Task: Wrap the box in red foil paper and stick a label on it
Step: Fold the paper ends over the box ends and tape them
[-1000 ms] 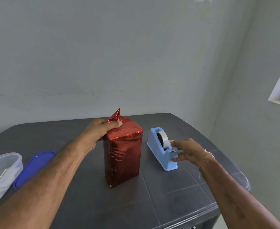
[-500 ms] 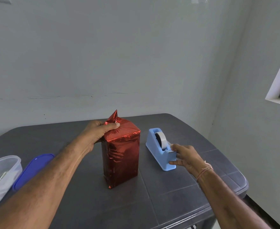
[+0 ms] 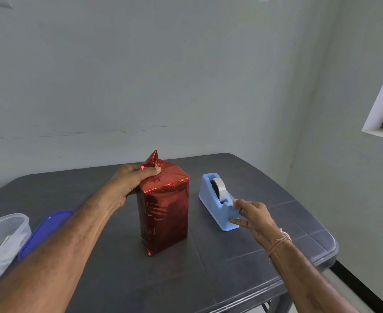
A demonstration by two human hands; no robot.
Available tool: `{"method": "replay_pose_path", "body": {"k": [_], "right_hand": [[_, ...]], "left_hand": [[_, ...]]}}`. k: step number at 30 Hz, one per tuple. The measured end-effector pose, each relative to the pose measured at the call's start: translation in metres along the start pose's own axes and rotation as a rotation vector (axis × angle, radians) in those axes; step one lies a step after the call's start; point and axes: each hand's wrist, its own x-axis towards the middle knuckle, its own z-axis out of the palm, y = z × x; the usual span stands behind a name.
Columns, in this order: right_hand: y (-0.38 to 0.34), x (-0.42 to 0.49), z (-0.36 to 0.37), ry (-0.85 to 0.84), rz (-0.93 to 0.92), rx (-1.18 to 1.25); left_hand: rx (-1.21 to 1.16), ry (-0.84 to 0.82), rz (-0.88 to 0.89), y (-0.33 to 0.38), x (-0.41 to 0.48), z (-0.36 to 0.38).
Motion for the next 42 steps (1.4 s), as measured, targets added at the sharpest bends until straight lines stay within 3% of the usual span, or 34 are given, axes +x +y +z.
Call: {"method": "replay_pose_path", "body": {"k": [12, 20, 25, 30, 34, 38, 42], "right_hand": [[0.025, -0.010, -0.002, 0.020, -0.084, 0.158], [0.037, -0.004, 0.000, 0.059, -0.204, 0.111], [0.062, 0.005, 0.003, 0.234, -0.169, -0.081], [0.074, -0.014, 0.002, 0.235, -0.113, -0.035], [0.049, -0.058, 0.022, 0.107, -0.284, 0.054], [-0.026, -0.087, 0.054, -0.121, -0.467, -0.021], [-0.087, -0.093, 0.090, -0.333, -0.467, -0.079]], "left_hand": [[-0.002, -0.002, -0.004, 0.002, -0.001, 0.001], [-0.001, -0.012, 0.006, 0.006, -0.005, 0.004], [0.004, -0.013, 0.017, 0.006, -0.006, 0.004], [0.010, -0.021, 0.024, 0.004, -0.008, 0.006], [0.000, -0.041, 0.030, -0.002, -0.007, 0.007], [0.001, -0.034, 0.030, -0.005, -0.007, 0.007], [0.013, -0.013, 0.024, -0.004, -0.005, 0.003]]}}
